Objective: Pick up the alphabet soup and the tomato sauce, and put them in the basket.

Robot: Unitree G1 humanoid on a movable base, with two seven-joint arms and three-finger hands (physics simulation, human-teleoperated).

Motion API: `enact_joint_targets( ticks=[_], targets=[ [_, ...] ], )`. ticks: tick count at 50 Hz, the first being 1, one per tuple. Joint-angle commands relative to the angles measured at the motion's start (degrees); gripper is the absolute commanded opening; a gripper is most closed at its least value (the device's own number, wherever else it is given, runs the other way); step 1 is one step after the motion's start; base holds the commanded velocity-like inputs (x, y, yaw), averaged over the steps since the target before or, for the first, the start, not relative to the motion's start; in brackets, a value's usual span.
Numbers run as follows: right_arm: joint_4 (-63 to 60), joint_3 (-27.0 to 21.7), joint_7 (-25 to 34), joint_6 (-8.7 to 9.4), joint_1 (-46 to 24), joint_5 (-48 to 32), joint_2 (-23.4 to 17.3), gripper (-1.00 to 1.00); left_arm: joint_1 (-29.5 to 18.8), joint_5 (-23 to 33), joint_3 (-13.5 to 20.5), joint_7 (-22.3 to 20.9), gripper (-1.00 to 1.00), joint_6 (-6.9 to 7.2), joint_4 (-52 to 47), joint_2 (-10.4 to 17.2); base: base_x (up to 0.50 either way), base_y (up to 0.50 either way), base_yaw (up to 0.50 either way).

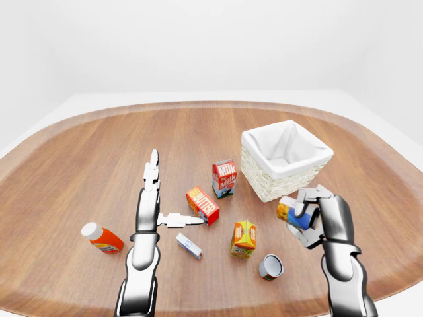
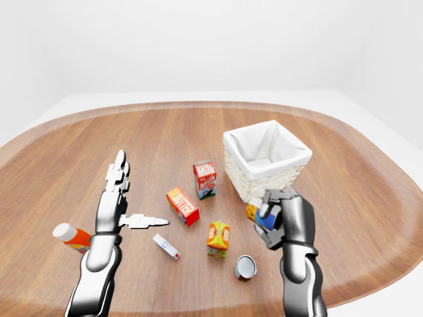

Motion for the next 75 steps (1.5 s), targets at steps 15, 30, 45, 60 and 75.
enact_joint_targets(
  ticks=[15, 30, 45, 60, 75],
  targets=[
    [-14.46, 0.81, 5.65, 0.00, -4.13, 6.59, 0.98, -1.00, -0.01, 0.18, 0.03, 0.04, 1.00, 0.00, 0.00, 0.04, 0.00, 0.00, 0.00],
    [-18.56, 1.88, 7.80, 0.00, -10.28, 6.29, -0.77, -1.00, -0.14, 0.07, -0.13, -0.06, 1.00, 0.00, 0.29, -0.01, 0.00, 0.00, 0.00],
    [-10.20, 3.28, 5.63, 0.00, -18.18, 2.37, -4.14, -1.00, -0.08, -0.04, -0.12, -0.19, 1.00, 0.00, 0.07, 0.01, 0.00, 0.00, 0.00],
    [-3.42, 3.14, 5.92, 0.28, -27.62, 1.37, -7.47, -1.00, -0.12, -0.06, -0.12, -0.17, 1.00, 0.00, 0.40, 0.03, 0.00, 0.00, 0.00],
    [9.72, 4.84, 2.89, 2.07, -38.00, -2.59, -10.33, -1.00, -0.32, -0.08, -0.11, -0.17, 1.00, 0.00, 0.27, -0.01, 0.00, 0.00, 0.00]
  ],
)
